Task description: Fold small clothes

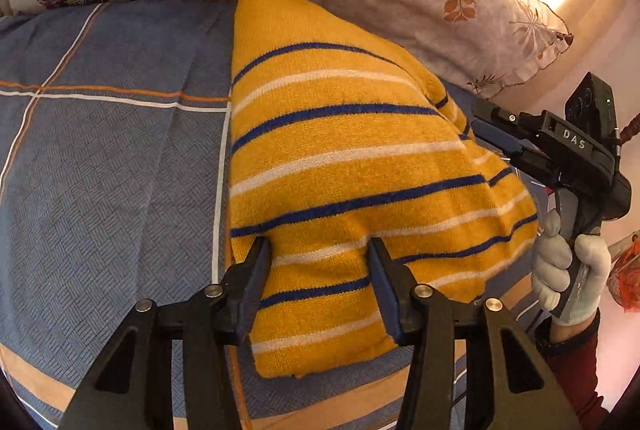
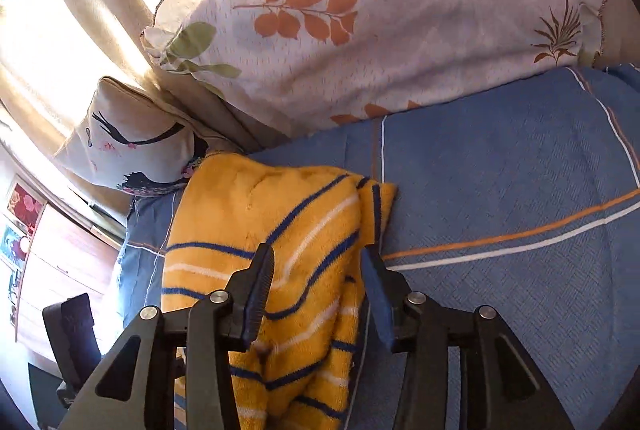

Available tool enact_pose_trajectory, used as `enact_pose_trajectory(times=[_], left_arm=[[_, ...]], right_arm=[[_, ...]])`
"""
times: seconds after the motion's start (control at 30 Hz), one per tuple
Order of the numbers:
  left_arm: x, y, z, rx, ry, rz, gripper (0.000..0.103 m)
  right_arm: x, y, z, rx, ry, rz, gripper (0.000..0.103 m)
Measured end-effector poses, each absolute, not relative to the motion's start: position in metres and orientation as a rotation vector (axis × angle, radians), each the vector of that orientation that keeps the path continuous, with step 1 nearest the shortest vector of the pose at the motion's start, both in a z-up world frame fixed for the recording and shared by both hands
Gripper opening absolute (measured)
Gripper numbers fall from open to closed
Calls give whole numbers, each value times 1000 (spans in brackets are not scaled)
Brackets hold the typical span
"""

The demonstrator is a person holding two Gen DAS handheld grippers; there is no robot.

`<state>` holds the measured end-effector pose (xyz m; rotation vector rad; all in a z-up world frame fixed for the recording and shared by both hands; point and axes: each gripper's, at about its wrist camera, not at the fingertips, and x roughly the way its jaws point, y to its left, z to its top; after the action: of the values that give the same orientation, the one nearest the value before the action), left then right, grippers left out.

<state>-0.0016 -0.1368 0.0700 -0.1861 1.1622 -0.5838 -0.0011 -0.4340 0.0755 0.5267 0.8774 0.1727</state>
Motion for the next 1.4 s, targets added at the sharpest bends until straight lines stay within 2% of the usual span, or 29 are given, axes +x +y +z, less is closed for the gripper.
enact_pose_trajectory(times=[0.07,0.23,0.4,0.43,0.6,0.63,0.7,0.77,0.8,0.83,0.97,1.07,1.13,1.2,1.27,1.33,1.4], left_arm=[[-9,-128,80,-205,1148,-597,48],[-25,-120,106,-196,1074,-644,48],[-5,-144,118,-206,1028,-674,48],[-1,-149,119,-200,1022,-685,48],[12,-178,95,-102,1105,-652,48],[11,-181,91,-93,1110,-654,48],[8,-181,90,-85,1096,-658,48],[4,-178,88,-101,1104,-665,48],[3,-177,86,-107,1106,-668,48],[1,-176,86,-109,1099,-670,48],[-7,-171,85,-121,1073,-681,48],[-16,-159,96,-134,1055,-698,48],[-23,-146,109,-137,1008,-710,49],[-23,-127,120,-148,962,-688,53],[-12,-105,120,-207,939,-660,74],[9,-87,110,-292,957,-636,76],[35,-83,91,-377,1029,-672,77]], right_arm=[[-6,-429,76,510,900,158,49],[-48,-422,86,586,813,285,46],[-63,-385,43,628,997,411,34],[-70,-380,36,619,1022,417,29],[-91,-393,33,635,1034,354,25],[-93,-398,42,617,1022,323,29],[-92,-407,64,580,958,271,31],[-84,-418,87,569,870,221,40],[-77,-421,96,573,831,208,51],[-65,-422,102,574,803,210,57],[5,-403,89,538,869,227,57],[45,-390,46,496,1016,159,63],[40,-393,52,500,976,147,65],[23,-402,62,530,933,161,66],[5,-414,68,569,898,180,73],[-8,-427,63,595,897,158,83],[-17,-439,53,608,922,124,83]])
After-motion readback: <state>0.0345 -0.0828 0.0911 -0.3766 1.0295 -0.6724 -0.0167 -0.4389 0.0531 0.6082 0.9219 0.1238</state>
